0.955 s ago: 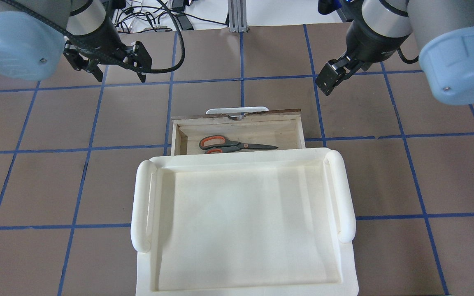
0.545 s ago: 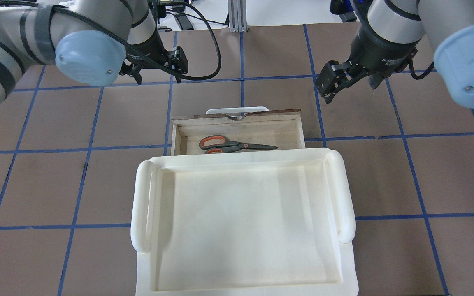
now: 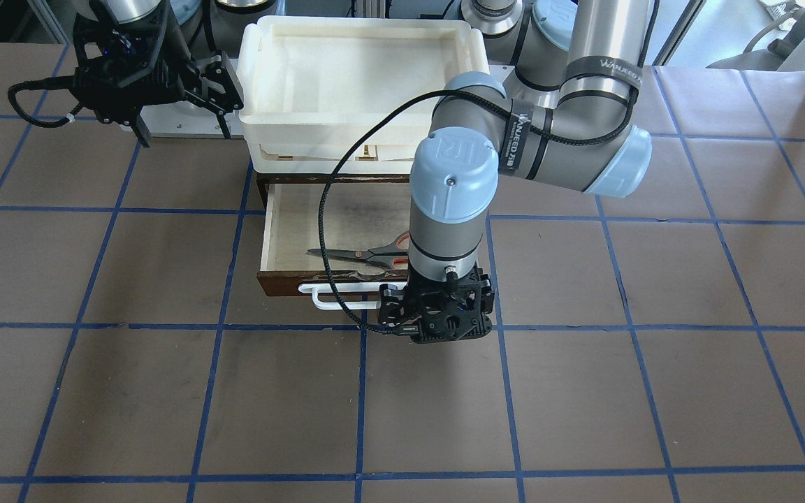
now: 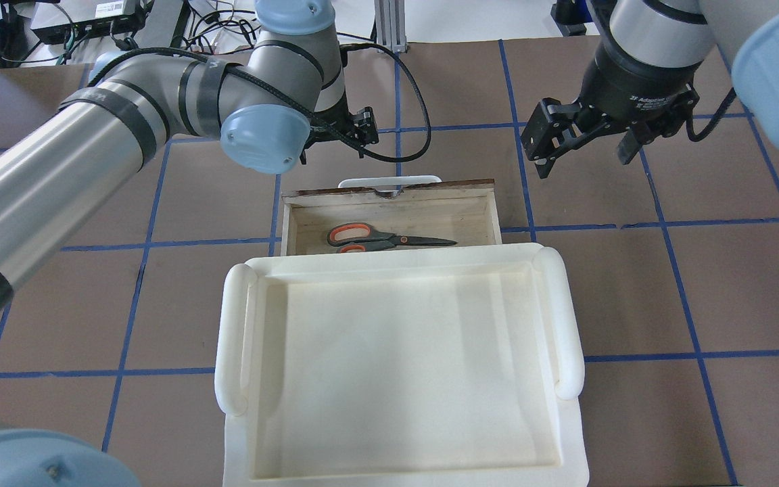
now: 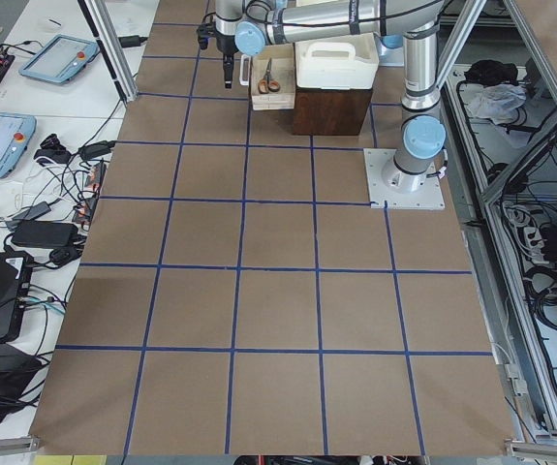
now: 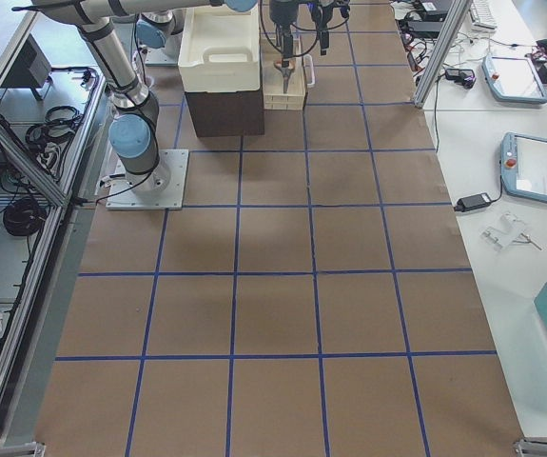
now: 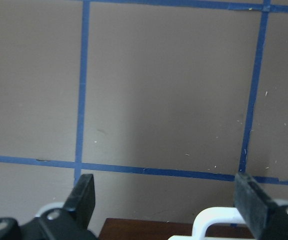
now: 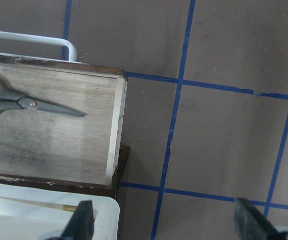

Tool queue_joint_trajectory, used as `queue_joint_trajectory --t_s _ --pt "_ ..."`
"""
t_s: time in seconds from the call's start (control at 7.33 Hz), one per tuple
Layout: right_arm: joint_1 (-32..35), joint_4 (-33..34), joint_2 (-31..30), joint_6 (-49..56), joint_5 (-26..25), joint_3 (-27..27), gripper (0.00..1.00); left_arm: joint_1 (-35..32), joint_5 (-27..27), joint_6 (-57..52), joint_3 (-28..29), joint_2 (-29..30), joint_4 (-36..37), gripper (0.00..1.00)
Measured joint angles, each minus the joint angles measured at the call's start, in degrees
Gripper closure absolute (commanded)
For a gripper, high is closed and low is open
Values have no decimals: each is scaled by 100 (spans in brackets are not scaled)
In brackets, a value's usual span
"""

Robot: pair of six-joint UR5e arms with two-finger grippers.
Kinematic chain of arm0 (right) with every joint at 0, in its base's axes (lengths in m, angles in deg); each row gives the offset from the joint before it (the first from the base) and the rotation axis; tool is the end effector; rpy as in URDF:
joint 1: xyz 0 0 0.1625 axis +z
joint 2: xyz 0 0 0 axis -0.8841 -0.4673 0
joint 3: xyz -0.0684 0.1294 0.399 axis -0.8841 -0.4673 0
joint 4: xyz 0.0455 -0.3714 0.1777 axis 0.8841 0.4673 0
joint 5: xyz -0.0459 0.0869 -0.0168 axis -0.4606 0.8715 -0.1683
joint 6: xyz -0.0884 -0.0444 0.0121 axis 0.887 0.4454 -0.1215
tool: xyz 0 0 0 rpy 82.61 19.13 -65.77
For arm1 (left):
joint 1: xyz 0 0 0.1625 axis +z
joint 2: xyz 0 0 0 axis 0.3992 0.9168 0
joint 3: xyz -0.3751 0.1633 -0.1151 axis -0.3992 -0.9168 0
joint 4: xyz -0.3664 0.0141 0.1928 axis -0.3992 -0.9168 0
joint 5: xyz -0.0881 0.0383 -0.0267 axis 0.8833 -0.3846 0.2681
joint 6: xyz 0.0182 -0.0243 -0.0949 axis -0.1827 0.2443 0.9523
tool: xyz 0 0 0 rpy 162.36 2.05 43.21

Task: Put scissors in drawer and close it
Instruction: 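Move the left gripper over the drawer's white handle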

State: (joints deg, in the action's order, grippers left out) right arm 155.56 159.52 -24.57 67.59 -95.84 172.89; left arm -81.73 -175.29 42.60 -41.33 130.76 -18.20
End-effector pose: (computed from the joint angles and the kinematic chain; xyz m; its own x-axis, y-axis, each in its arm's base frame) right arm 0.1627 -0.4514 0.5216 -0.9844 -0.1750 -0.0184 -0.1744 0.9843 -0.0286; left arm -0.2940 -0.5969 0.3137 -0.9943 -0.1022 -0.0319 -0.0981 0.9890 -0.1104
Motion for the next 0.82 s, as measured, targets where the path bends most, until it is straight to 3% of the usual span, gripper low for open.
queue_joint_trajectory --t_s 0.41,0.82 --pt "-14 239 -23 321 -2 25 0 -175 -6 48 -1 336 156 0" --pt "-15 100 -7 306 -73 37 0 -160 21 6 61 273 -383 0"
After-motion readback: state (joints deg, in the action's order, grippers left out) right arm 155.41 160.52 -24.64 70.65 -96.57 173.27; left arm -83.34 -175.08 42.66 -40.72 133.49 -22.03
